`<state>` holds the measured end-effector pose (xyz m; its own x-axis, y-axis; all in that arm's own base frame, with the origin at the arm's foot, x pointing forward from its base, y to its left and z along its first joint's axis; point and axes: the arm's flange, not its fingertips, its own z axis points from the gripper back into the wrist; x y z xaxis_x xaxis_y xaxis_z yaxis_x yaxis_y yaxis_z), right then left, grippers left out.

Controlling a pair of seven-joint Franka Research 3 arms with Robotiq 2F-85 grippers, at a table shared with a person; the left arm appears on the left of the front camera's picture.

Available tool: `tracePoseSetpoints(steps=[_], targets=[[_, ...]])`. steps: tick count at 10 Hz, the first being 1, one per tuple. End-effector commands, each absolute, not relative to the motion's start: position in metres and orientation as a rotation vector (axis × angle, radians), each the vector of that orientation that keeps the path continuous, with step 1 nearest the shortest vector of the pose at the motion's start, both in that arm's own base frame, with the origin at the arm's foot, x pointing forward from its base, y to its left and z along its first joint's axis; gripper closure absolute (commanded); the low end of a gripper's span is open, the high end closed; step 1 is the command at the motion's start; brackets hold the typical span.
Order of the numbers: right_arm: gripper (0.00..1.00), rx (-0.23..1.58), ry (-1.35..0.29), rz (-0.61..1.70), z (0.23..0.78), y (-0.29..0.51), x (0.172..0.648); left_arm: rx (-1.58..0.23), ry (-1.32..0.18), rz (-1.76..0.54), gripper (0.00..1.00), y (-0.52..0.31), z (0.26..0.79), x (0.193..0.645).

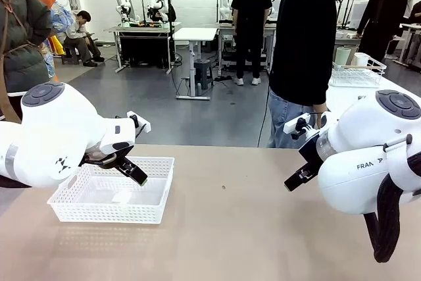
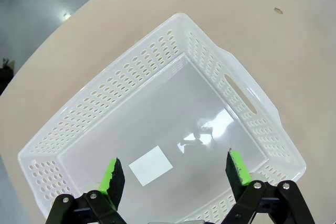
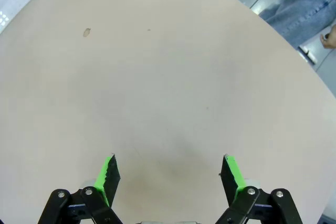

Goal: Clean and organize the cups into the basket.
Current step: Pick up the Organizing basket and move it to the center of the table, then pick up the Reusable plastic cup from the right side of the table and place it inside the Organizing basket.

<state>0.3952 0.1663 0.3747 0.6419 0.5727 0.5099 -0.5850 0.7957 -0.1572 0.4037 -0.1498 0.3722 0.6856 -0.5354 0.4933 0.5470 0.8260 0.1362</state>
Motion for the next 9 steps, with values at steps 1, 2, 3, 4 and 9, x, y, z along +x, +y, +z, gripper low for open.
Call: tracePoseSetpoints(steps=[1, 2, 3, 4, 9], targets=[[0.00, 0.023, -0.573, 0.660, 0.375, 0.166, 0.395, -0.022, -0.545, -0.607, 0.00, -0.150, 0.372, 0.404], [0.00, 0.023, -0.573, 0.660, 0.375, 0.166, 0.395, -0.022, -0.545, -0.607, 0.00, -0.150, 0.372, 0.404], [0.00, 0.023, -0.573, 0.660, 0.375, 0.166, 0.395, -0.022, -0.545, -0.607, 0.00, -0.150, 0.372, 0.404], [0.00, 0.023, -0.573, 0.660, 0.375, 0.166, 0.395, -0.022, -0.545, -0.607, 0.00, -0.150, 0.372, 0.404], [0.00, 0.036, -0.605, 0.631, 0.396, 0.159, 0.359, 0.028, -0.511, -0.615, 0.00, -0.151, 0.381, 0.379]])
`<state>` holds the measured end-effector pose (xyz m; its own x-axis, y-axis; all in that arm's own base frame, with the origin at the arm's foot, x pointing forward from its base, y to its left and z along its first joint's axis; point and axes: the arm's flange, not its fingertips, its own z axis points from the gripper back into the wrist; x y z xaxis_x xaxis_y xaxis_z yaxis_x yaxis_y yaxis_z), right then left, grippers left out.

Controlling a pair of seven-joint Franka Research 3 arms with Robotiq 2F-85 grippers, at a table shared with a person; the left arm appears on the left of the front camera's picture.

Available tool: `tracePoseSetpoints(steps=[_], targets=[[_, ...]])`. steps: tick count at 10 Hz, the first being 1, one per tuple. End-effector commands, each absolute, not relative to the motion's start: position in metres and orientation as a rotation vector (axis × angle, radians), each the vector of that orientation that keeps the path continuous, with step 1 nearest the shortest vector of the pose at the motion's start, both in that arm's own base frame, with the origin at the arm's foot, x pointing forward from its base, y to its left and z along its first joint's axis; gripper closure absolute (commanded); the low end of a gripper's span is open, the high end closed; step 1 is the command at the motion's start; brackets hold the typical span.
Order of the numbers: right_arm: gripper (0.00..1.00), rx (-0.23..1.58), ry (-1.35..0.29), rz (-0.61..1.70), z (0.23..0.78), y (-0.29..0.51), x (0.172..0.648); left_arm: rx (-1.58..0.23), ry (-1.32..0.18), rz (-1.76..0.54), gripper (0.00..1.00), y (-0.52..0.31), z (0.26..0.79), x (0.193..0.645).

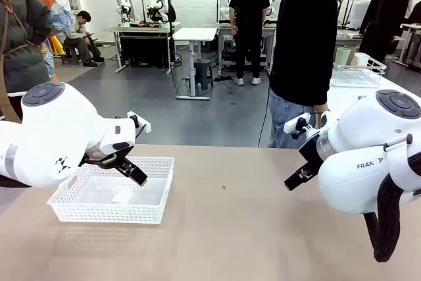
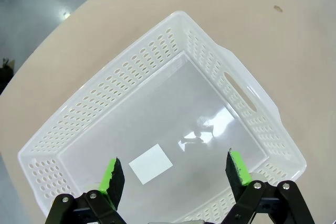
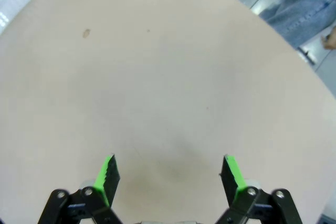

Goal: Clean and organize the cups into the basket.
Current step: Pick up the Organizing basket and move it to the center of the table, then pick up the Reusable plastic cup from the right side of the table and place it inside the Organizing basket.

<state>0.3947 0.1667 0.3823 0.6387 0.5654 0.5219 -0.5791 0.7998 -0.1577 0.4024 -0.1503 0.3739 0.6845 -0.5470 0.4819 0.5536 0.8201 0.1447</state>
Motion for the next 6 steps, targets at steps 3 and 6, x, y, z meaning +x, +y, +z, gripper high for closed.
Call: tracePoseSetpoints(steps=[3, 6], targets=[[0.00, 0.007, -0.530, 0.600, 0.379, 0.119, 0.255, 0.070, -0.397, -0.698, 0.00, -0.130, 0.371, 0.281], [0.00, -0.096, -0.352, 0.662, 0.364, 0.095, 0.189, 0.147, -0.537, -0.647, 0.00, -0.117, 0.385, 0.236]])
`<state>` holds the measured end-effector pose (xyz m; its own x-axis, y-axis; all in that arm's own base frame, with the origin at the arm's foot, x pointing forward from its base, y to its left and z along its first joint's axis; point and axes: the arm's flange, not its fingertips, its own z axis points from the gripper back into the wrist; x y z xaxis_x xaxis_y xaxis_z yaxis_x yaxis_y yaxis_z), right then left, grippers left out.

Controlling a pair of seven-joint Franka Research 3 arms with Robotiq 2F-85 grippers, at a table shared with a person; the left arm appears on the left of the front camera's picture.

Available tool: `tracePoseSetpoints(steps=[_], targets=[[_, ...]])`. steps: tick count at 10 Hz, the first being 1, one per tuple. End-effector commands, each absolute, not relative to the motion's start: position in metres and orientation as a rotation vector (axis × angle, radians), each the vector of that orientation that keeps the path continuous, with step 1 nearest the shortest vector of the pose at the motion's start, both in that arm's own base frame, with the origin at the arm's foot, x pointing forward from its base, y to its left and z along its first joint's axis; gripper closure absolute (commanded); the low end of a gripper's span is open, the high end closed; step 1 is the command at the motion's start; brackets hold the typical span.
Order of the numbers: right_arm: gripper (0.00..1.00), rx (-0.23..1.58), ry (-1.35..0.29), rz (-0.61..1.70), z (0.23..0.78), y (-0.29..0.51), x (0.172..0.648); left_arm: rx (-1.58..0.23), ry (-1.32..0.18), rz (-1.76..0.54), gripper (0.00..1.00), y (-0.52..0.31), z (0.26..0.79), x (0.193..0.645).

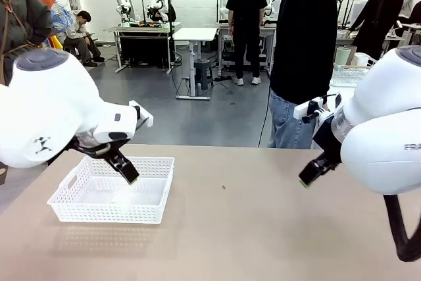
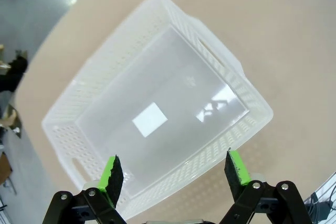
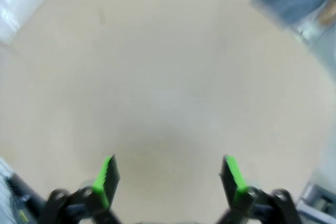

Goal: Clean and organize the cups into the basket.
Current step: Pick up the Organizing basket and move it to the center of the table, then pick up the Reusable plastic cup from the right side of the table and place it inside the Organizing basket.

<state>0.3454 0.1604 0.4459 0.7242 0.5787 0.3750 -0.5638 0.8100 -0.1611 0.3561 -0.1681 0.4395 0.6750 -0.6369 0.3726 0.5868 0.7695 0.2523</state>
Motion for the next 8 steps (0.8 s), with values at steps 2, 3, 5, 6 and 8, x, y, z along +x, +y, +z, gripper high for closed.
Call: tracePoseSetpoints(steps=[2, 3, 5, 6, 8], targets=[[0.00, -0.151, -0.309, 0.666, 0.367, 0.091, 0.179, 0.187, -0.539, -0.663, 0.00, -0.124, 0.391, 0.216], [0.00, -0.146, -0.302, 0.689, 0.369, 0.091, 0.180, 0.205, -0.552, -0.639, 0.00, -0.123, 0.395, 0.212], [0.00, -0.113, -0.296, 0.658, 0.456, 0.155, 0.315, 0.157, -0.539, -0.674, 0.00, -0.181, 0.483, 0.326], [0.00, -0.113, -0.296, 0.658, 0.456, 0.155, 0.315, 0.157, -0.539, -0.674, 0.00, -0.181, 0.483, 0.326], [0.00, -0.113, -0.296, 0.658, 0.456, 0.155, 0.315, 0.157, -0.539, -0.674, 0.00, -0.181, 0.483, 0.326]])
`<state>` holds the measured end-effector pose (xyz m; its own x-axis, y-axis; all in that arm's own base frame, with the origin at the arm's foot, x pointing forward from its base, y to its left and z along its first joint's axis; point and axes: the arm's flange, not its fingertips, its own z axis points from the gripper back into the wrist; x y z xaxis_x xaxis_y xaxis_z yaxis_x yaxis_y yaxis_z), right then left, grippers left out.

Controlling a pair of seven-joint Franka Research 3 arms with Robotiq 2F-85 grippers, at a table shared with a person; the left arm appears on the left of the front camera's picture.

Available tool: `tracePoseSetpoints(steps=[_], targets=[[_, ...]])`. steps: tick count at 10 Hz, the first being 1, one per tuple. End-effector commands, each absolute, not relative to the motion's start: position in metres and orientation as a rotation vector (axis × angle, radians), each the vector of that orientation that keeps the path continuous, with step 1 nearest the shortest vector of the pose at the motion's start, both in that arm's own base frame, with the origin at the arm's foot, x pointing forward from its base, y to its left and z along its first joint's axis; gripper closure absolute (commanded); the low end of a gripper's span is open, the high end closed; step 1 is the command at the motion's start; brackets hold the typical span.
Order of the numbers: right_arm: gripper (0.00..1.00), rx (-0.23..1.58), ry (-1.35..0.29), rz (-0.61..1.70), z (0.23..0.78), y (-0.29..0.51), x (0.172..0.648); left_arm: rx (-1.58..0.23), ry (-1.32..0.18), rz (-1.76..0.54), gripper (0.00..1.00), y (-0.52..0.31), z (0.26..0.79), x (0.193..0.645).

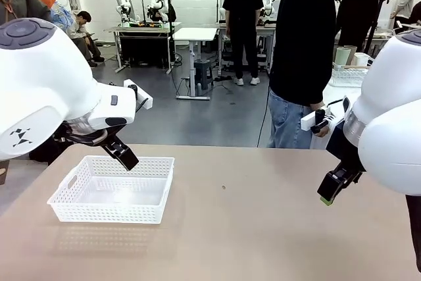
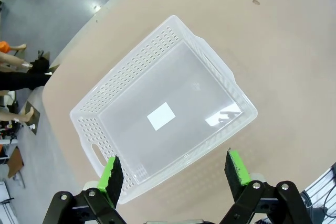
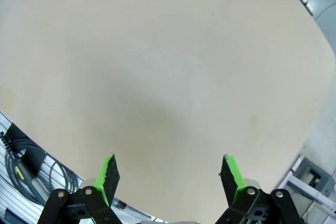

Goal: Clean and organize the cups into the basket.
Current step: Pick up the Organizing basket and move it to the center of the table, then pick up the Reusable plastic cup from the right side of the table and place it inside the Organizing basket.

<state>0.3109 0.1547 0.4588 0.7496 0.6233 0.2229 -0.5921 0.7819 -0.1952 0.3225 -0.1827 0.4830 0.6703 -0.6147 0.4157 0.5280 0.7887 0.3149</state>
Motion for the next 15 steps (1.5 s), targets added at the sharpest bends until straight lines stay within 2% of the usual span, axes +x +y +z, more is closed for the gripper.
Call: tracePoseSetpoints(steps=[1, 2, 4, 6, 7, 8, 9, 11, 13, 15], targets=[[0.00, -0.113, -0.296, 0.658, 0.456, 0.155, 0.315, 0.157, -0.539, -0.674, 0.00, -0.181, 0.483, 0.326], [0.00, -0.115, -0.284, 0.666, 0.459, 0.155, 0.311, 0.174, -0.531, -0.647, 0.00, -0.183, 0.483, 0.323], [0.00, 0.537, -0.344, 0.618, 0.468, 0.087, 0.300, -0.648, -0.452, -0.581, 0.00, -0.126, 0.501, 0.314], [0.00, 1.027, -0.428, 0.600, 0.470, 0.008, 0.293, -1.053, -0.575, -0.437, 0.00, -0.048, 0.519, 0.306], [0.00, 1.205, -0.447, 0.547, 0.467, -0.025, 0.297, -1.206, -0.603, -0.397, 0.00, -0.015, 0.522, 0.305], [0.00, 1.303, -0.425, 0.489, 0.458, -0.050, 0.302, -1.285, -0.618, -0.336, 0.00, 0.014, 0.522, 0.303], [0.00, 1.370, -0.375, 0.427, 0.445, -0.069, 0.306, -1.272, -0.616, -0.263, 0.00, 0.040, 0.519, 0.303], [0.00, 1.431, -0.333, 0.377, 0.421, -0.101, 0.307, -1.088, -0.600, -0.141, 0.00, 0.081, 0.507, 0.299], [0.00, 1.451, -0.340, 0.323, 0.407, -0.129, 0.301, -0.952, -0.563, -0.048, 0.00, 0.111, 0.496, 0.292], [0.00, 1.451, -0.409, 0.255, 0.403, -0.158, 0.285, -0.938, -0.579, 0.013, 0.00, 0.135, 0.493, 0.282]])
